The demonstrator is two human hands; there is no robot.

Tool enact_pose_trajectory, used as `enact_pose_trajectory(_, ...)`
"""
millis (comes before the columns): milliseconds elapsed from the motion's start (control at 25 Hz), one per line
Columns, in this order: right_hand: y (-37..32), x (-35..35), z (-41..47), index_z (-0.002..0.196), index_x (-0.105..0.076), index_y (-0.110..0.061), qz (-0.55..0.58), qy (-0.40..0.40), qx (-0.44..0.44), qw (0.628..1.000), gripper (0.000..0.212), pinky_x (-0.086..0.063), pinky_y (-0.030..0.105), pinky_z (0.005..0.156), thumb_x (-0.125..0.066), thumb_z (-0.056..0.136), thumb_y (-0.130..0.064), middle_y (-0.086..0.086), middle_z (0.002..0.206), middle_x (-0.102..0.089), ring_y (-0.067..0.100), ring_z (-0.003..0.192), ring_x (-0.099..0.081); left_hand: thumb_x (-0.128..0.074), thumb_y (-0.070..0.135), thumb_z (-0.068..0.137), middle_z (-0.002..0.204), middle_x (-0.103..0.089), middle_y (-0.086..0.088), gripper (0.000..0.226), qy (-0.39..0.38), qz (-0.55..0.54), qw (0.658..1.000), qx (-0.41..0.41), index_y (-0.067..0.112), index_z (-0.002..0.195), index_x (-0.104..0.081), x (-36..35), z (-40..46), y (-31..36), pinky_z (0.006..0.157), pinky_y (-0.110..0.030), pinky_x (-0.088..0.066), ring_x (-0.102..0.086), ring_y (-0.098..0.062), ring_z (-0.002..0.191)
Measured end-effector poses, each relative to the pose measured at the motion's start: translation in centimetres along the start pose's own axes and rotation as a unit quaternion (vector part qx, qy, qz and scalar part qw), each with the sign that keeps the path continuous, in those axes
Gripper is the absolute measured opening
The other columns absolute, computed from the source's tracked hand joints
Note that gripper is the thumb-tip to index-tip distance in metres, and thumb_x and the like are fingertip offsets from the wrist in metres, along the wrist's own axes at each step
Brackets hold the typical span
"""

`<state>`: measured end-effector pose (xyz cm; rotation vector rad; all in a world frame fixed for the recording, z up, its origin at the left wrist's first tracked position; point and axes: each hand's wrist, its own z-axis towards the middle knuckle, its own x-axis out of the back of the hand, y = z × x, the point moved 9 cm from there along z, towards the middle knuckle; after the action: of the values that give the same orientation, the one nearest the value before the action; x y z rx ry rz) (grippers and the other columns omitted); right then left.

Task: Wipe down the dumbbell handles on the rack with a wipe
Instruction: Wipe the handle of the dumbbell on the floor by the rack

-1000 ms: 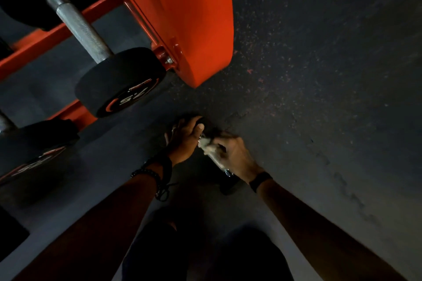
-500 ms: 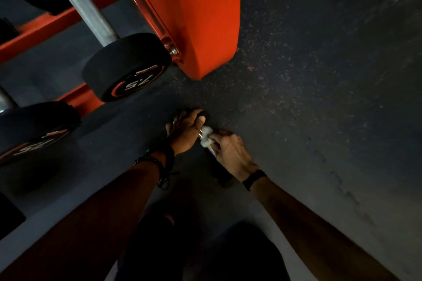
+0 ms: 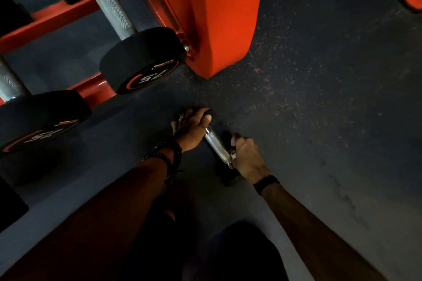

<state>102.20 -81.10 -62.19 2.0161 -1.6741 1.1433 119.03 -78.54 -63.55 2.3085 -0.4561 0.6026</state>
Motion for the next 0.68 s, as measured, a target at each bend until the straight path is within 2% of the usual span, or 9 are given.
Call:
enact_pose_trajectory(120,-0.3,0.4,0.6,0.131,-0.048,-0.001,0.012,-0.040,-0.007,0.999,0.044,-0.044,0.036,0.099,-0.061,0.089,-0.007,0.019,0.128,-0.049,0.035,0.118,-0.053,-0.031,0.042,0.105,0.154,-0.032,-0.005,0.043,0.002,0.008,1.000,-0.003,0.035,0.148,-0.039,-0.1,-0.2,0.2,0.117,-0.052,-0.008,-0.022,-0.029,0.144)
enact_pose_trajectory(240,-3.2,-0.9,0.4,0.138,-0.039,0.004,0.011,-0.119,0.027,0.993,0.050,-0.039,0.026,0.085,-0.053,0.097,-0.021,0.020,0.136,-0.046,0.033,0.120,-0.050,-0.031,0.042,0.105,0.154,-0.032,-0.004,0.043,0.011,0.008,1.000,-0.004,0.036,0.147,-0.039,0.2,0.0,0.0,0.116,-0.051,-0.009,-0.023,-0.028,0.143)
enact_pose_trajectory(360,-3.5,-1.2,0.6,0.144,-0.039,-0.009,0.066,-0.150,-0.007,0.987,0.062,-0.037,0.029,0.097,-0.053,0.096,-0.047,0.015,0.147,-0.042,0.029,0.130,-0.045,-0.032,0.041,0.105,0.152,-0.035,-0.004,0.041,0.011,0.005,1.000,-0.010,0.036,0.145,-0.041,0.0,-0.3,0.2,0.115,-0.049,-0.010,-0.026,-0.028,0.142)
enact_pose_trajectory(440,-3.3,-1.7,0.7,0.142,-0.041,-0.013,0.094,-0.170,-0.023,0.981,0.069,-0.038,0.027,0.092,-0.057,0.091,-0.055,0.011,0.145,-0.045,0.025,0.128,-0.047,-0.032,0.040,0.105,0.152,-0.035,-0.004,0.041,0.014,0.007,1.000,-0.011,0.035,0.145,-0.041,0.1,-0.6,0.3,0.115,-0.049,-0.010,-0.026,-0.027,0.142)
enact_pose_trajectory(520,-3.3,-2.4,0.4,0.150,-0.029,-0.013,0.095,-0.177,-0.036,0.979,0.087,-0.038,0.028,0.098,-0.062,0.085,-0.061,0.010,0.150,-0.038,0.025,0.131,-0.045,-0.032,0.039,0.106,0.153,-0.034,-0.005,0.042,0.017,0.001,1.000,-0.011,0.035,0.146,-0.040,0.3,-0.2,0.1,0.116,-0.049,-0.009,-0.025,-0.028,0.142)
enact_pose_trajectory(560,-3.0,-2.4,0.6,0.150,-0.029,-0.014,0.113,-0.162,-0.045,0.979,0.090,-0.041,0.030,0.101,-0.066,0.081,-0.060,0.009,0.145,-0.044,0.024,0.125,-0.050,-0.032,0.040,0.106,0.153,-0.033,-0.005,0.042,0.014,-0.001,1.000,-0.008,0.034,0.147,-0.040,0.1,0.0,0.0,0.116,-0.050,-0.009,-0.025,-0.028,0.142)
enact_pose_trajectory(600,-2.5,-2.4,0.7,0.145,-0.035,-0.013,0.148,-0.154,-0.060,0.975,0.087,-0.046,0.031,0.097,-0.072,0.079,-0.056,0.009,0.131,-0.055,0.021,0.110,-0.059,-0.032,0.040,0.106,0.153,-0.033,-0.005,0.043,0.011,0.003,1.000,-0.006,0.034,0.147,-0.040,0.0,-0.1,0.1,0.116,-0.050,-0.010,-0.025,-0.028,0.142)
enact_pose_trajectory(640,-2.1,-2.1,0.8,0.138,-0.044,-0.010,0.182,-0.152,-0.071,0.969,0.078,-0.049,0.030,0.090,-0.076,0.079,-0.049,0.006,0.115,-0.061,0.017,0.092,-0.062,-0.032,0.040,0.106,0.153,-0.033,-0.005,0.043,0.010,0.006,1.000,-0.004,0.034,0.147,-0.040,-0.2,-0.2,0.1,0.116,-0.050,-0.010,-0.025,-0.029,0.142)
enact_pose_trajectory(680,-1.9,-1.6,0.8,0.133,-0.049,-0.008,0.205,-0.150,-0.075,0.964,0.069,-0.048,0.028,0.086,-0.078,0.079,-0.042,0.004,0.108,-0.062,0.014,0.084,-0.060,-0.032,0.039,0.106,0.153,-0.033,-0.006,0.043,0.015,0.010,1.000,-0.004,0.033,0.147,-0.040,-0.2,-0.2,0.4,0.116,-0.050,-0.011,-0.025,-0.029,0.142)
